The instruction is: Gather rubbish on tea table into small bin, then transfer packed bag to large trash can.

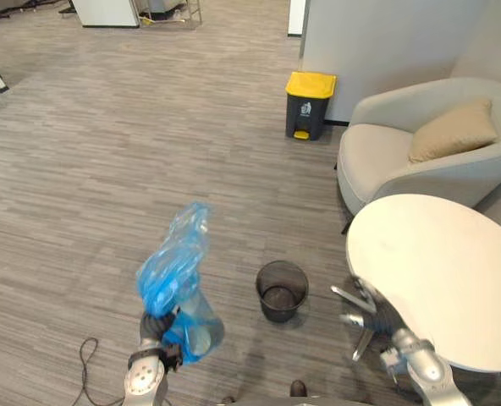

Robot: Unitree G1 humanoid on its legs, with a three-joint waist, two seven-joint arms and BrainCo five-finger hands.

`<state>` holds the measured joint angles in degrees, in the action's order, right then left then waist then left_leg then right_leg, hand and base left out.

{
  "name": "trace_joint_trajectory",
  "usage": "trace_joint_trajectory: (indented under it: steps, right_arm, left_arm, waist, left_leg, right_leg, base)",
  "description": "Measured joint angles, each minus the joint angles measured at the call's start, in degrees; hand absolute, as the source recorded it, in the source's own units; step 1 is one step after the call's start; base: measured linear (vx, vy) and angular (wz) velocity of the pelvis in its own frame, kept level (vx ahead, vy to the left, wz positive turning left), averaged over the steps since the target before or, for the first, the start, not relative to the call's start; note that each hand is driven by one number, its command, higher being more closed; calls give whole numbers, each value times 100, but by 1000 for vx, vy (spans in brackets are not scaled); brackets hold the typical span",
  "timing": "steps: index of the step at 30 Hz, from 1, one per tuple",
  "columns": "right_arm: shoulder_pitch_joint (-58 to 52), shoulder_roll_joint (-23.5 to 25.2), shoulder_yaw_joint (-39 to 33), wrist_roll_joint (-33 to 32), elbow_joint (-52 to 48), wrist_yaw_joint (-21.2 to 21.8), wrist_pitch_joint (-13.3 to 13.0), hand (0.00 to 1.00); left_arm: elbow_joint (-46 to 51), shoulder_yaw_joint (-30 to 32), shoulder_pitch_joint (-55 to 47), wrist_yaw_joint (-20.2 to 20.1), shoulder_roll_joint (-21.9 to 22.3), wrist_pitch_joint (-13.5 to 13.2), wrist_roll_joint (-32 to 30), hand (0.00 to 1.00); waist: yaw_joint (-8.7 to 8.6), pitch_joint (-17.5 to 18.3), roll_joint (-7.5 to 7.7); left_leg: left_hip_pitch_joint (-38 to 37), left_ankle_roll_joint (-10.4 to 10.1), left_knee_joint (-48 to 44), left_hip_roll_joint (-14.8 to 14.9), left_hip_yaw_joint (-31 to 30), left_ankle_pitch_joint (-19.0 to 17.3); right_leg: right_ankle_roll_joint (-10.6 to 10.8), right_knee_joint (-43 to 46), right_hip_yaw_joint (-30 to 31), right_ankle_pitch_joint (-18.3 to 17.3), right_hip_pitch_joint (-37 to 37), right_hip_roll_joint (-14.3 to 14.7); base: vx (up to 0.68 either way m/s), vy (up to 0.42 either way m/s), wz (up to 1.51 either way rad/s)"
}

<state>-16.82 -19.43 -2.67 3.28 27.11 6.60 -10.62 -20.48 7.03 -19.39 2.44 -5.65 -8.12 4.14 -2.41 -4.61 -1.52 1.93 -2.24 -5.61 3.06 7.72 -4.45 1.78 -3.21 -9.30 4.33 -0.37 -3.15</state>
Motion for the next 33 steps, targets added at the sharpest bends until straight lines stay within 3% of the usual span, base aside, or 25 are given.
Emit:
trace_joint_trajectory:
  steps: [5, 8, 9, 11, 13, 15, 16, 17, 18, 19, 20, 24, 26, 27, 28, 29, 30, 31, 32, 33]
  right_arm:
    - [-46, 332, -177, 188, 321, -250, 38, 0]
    - [-98, 541, -208, 200, 395, -420, 91, 0]
    - [-87, 587, -204, 227, 423, -447, 115, 0]
    - [-55, 722, -197, 336, 485, -523, 158, 0]
    - [-8, 843, -198, 408, 487, -535, 198, 0]
    - [55, 918, -201, 409, 514, -535, 220, 0]
    - [73, 964, -200, 409, 493, -536, 220, 0]
    - [69, 987, -193, 407, 459, -538, 222, 0]
    - [63, 1023, -189, 406, 463, -539, 226, 0]
    - [55, 1142, -183, 407, 487, -536, 238, 0]
    - [65, 1243, -183, 406, 487, -537, 239, 0]
    - [99, 1262, -207, 408, 525, -545, 240, 0]
    - [122, 1234, -203, 409, 618, -540, 260, 0]
    - [111, 1226, -203, 409, 605, -540, 273, 0]
    - [22, 1195, -208, 407, 573, -541, 274, 0]
    - [50, 1122, -232, 409, 567, -543, 277, 0]
    - [81, 1110, -233, 409, 545, -542, 282, 0]
    - [85, 1102, -234, 416, 394, -530, 287, 0]
    - [-13, 1077, -235, 418, 192, -529, 304, 0]
    - [-75, 1062, -228, 418, 82, -530, 311, 0]
  left_arm:
    - [-14, 4, -74, -157, -8, 3, -4, 100]
    - [-14, 5, -56, -246, -3, 5, -3, 100]
    - [-32, 4, -38, -244, 2, 5, 0, 100]
    - [-69, 26, -28, -242, -20, 8, 22, 100]
    - [-90, 57, -32, -239, -38, 14, 22, 100]
    - [-87, 39, -68, -241, -45, 29, 14, 100]
    - [-88, 0, -100, -241, -75, 45, 14, 100]
    - [-90, -134, -140, -236, -102, 104, 9, 100]
    - [-88, -194, -153, -235, -152, 104, 6, 100]
    - [-88, -233, -160, -227, -275, 106, -9, 100]
    - [-88, -231, -153, -208, -353, 107, -9, 100]
    - [-92, -242, 12, -206, -458, 110, -19, 100]
    - [-110, -239, 135, -204, -448, 109, -24, 100]
    - [-138, -261, 167, -203, -458, 104, -28, 100]
    - [-203, -302, 229, -204, -435, 103, -39, 100]
    - [-283, -318, 272, -203, -304, 111, -48, 100]
    - [-276, -315, 272, -206, -242, 110, -49, 100]
    - [-251, -290, 287, -203, -93, 111, -50, 100]
    - [-251, -281, 264, -200, 79, 125, -50, 100]
    - [-240, -296, 228, -204, 139, 125, -50, 100]
  waist:
    - [27, -309, -76]
    - [16, -326, -60]
    - [21, -356, -116]
    - [65, -363, -134]
    - [181, -418, -12]
    - [198, -495, 117]
    - [214, -569, 212]
    - [162, -644, 205]
    - [121, -662, 193]
    - [44, -709, 170]
    - [-13, -712, 236]
    - [-131, -729, 277]
    - [-252, -743, 250]
    - [-332, -735, 257]
    - [-427, -698, 240]
    - [-455, -629, 25]
    - [-450, -608, -39]
    - [-391, -653, -145]
    - [-304, -688, -219]
    - [-266, -697, -228]
  left_leg:
    - [585, 51, -487, 17, -267, -127]
    - [859, 220, -653, 427, 993, -212]
    - [896, 196, -703, 659, 1545, -177]
    - [907, 145, -809, 726, 1647, 37]
    - [918, 208, -1065, 640, 1494, -213]
    - [892, 212, -1471, 544, 1437, -690]
    - [823, 243, -1620, 452, 1400, -919]
    - [669, 313, -1838, 383, 1325, -1208]
    - [565, 328, -1882, 376, 1273, -1290]
    - [422, 338, -1867, 374, 1205, -1395]
    - [272, 310, -1744, 371, 1197, -1443]
    - [-207, 149, -1211, 303, 1205, -1485]
    - [-530, -17, -1041, 300, 1207, -1558]
    - [-727, -217, -1034, 306, 1178, -1672]
    - [-952, -436, -1067, 380, 1088, -1796]
    - [-1057, -606, -1194, 570, 1006, -1806]
    - [-1013, -773, -1482, 727, 1003, -1714]
    - [-719, -666, -2509, 1037, 909, -1382]
    - [-295, -258, -3811, 1390, 823, -486]
    - [-131, -128, -4339, 1539, 742, -160]
  right_leg:
    - [14, 153, -782, -145, -85, -83]
    - [63, 211, -1413, -250, -209, -315]
    - [120, 285, -1673, -293, -189, -360]
    - [261, 520, -2013, -402, -78, -516]
    - [387, 816, -2128, -633, -3, -709]
    - [528, 1660, -2143, -1138, -74, -1078]
    - [445, 2277, -2044, -1365, -156, -1323]
    - [-42, 3760, -1501, -1352, -677, -1662]
    - [-231, 4306, -1148, -1222, -952, -1681]
    - [64, 4904, -641, -1503, -1334, -1545]
    - [134, 4952, -562, -1716, -1620, -1373]
    - [122, 3758, -1031, -1712, -2346, -942]
    - [28, 2839, -1227, -1325, -2492, -723]
    - [-179, 2665, -1198, -1015, -2566, -602]
    - [-526, 2978, -1076, -548, -2602, -531]
    - [-464, 3288, -1178, -820, -2578, -398]
    - [-533, 3387, -1214, -1003, -2533, -324]
    - [-795, 3520, -1272, -1167, -2351, -167]
    - [-981, 3360, -1234, -1307, -1922, 84]
    - [-982, 3198, -1169, -1378, -1652, 211]
  base:
    - [-44, 9, 74]
    - [38, 91, 115]
    - [100, 113, 112]
    - [130, 144, 101]
    - [171, 206, 50]
    - [123, 161, 29]
    - [138, 162, 16]
    - [196, 194, 19]
    - [256, 151, 28]
    - [319, 71, 22]
    - [330, 40, 11]
    - [371, -13, 6]
    - [502, -82, 28]
    - [720, -175, 50]
    - [758, -191, 54]
    - [671, -162, 30]
    - [599, -132, -13]
    - [732, -197, -46]
    - [865, -263, -53]
    - [824, -245, -76]
